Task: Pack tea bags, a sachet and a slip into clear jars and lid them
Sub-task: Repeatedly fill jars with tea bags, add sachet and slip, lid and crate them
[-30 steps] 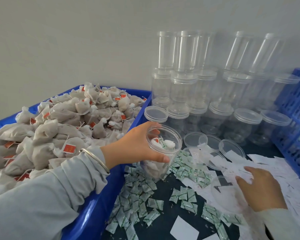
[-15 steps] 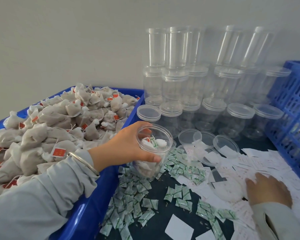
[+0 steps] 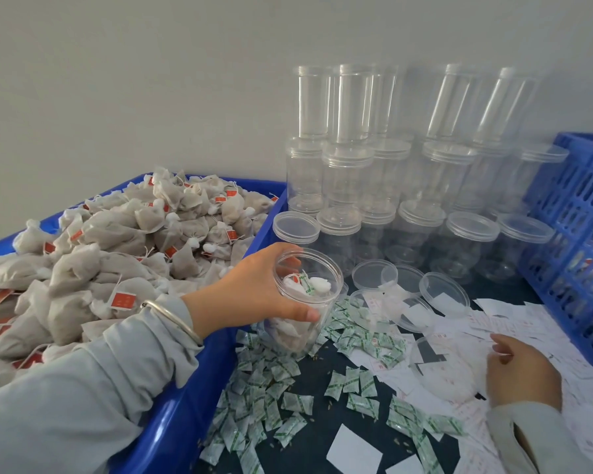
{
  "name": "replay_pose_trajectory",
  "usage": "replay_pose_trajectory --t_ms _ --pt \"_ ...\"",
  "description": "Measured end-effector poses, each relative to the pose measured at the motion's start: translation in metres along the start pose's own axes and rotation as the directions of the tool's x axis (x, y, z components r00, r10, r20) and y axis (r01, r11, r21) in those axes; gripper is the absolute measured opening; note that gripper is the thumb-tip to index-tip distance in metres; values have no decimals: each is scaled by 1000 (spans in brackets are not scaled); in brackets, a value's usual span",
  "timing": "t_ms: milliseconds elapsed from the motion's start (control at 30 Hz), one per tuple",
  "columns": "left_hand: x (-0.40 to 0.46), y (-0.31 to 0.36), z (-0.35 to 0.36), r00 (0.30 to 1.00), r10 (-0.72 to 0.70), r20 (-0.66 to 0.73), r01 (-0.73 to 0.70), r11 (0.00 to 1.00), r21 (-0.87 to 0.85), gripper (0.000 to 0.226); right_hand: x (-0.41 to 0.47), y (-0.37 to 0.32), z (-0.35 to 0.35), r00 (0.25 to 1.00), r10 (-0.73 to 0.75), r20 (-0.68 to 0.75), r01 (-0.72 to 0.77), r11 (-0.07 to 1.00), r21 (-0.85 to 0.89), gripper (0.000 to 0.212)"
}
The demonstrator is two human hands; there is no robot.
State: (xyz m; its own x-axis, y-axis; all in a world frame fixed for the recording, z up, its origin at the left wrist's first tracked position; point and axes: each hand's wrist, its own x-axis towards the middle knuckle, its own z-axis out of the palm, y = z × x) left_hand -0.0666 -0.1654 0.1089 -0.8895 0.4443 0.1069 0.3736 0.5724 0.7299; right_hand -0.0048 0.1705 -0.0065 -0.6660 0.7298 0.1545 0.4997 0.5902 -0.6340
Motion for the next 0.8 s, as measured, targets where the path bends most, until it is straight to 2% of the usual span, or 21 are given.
replay_pose_trajectory --t_ms 67,167,267,367,500,667,800 --pt "0 0 0 1000 -4 1 4 1000 3 98 0 -1 2 998 -26 56 30 997 -69 33" --pt "0 0 0 1000 0 8 0 1000 -18 97 2 -3 4 970 -73 232 149 932 -331 45" --pt "0 -1 0 1000 10 4 -10 1000 -12 92 4 -1 7 954 -77 290 180 921 -346 48" --pt "1 -1 -1 1000 10 0 -10 1000 -13 94 4 2 11 976 -106 192 138 978 -159 33" --pt "1 -1 -1 1000 11 5 -11 1000 -24 94 0 4 13 991 -99 89 103 994 -46 18" --pt "2 -2 0 1000 7 3 -7 1000 -19 94 -1 -1 9 997 -46 -57 47 999 21 26" --pt "3 -3 0 1000 -2 14 3 1000 -13 90 -5 -8 0 980 0 -199 37 983 182 29"
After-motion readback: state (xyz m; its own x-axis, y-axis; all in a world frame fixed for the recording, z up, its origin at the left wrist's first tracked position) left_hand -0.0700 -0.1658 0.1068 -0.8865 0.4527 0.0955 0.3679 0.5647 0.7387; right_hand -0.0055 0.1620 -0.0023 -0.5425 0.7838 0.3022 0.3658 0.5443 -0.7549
